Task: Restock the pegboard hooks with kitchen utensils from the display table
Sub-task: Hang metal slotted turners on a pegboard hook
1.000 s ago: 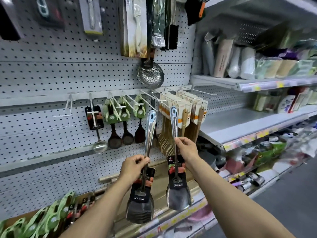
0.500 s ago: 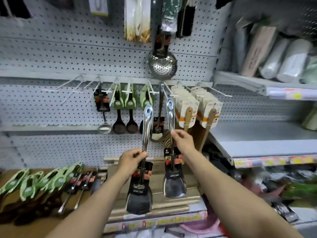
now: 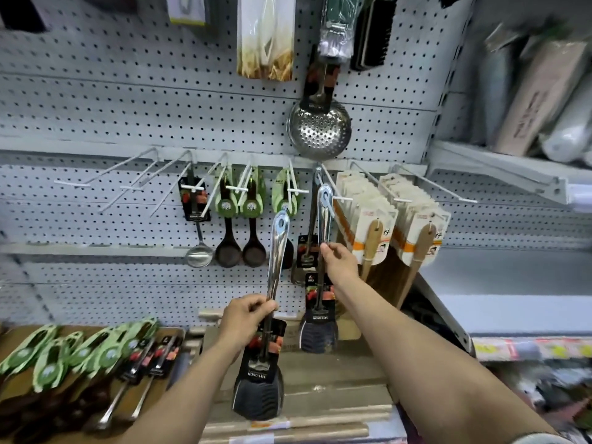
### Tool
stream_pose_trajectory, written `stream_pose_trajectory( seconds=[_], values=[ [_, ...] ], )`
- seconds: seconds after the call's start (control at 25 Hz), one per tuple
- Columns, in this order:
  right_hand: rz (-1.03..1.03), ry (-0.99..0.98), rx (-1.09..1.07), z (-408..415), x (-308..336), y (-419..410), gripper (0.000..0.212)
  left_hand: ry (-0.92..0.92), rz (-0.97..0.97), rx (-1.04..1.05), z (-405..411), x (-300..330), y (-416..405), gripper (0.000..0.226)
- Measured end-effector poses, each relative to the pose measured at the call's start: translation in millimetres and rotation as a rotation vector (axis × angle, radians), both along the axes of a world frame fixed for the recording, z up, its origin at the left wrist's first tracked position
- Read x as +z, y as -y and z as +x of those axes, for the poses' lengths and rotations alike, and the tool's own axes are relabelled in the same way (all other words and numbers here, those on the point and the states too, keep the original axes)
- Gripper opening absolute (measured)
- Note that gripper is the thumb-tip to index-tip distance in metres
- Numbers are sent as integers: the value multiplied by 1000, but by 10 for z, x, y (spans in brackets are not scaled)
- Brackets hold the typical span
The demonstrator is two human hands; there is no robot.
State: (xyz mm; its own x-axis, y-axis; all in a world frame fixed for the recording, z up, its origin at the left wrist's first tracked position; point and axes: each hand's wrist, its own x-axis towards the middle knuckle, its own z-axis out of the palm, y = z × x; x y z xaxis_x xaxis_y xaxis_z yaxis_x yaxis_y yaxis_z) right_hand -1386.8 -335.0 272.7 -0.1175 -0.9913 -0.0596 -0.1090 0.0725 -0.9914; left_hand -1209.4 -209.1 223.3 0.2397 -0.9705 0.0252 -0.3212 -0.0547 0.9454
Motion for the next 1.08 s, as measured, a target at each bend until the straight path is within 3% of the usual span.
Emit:
stream_pose_trajectory(
  seconds=[0.4,0.6,0.8,1.08],
  values=[
    [60,9,-12,203,101,651,39,24,3,-27,170,-101,624,22],
    [94,47,-14,216,114,675,33,3,17,-26,149,-165,626,22],
    [96,41,42,209,175,303,48,-48,32,-1,-7,-118,335,16],
    [-12,196,303,12,258,-632,22,-73,16,13,-423,43,-117,12]
  ],
)
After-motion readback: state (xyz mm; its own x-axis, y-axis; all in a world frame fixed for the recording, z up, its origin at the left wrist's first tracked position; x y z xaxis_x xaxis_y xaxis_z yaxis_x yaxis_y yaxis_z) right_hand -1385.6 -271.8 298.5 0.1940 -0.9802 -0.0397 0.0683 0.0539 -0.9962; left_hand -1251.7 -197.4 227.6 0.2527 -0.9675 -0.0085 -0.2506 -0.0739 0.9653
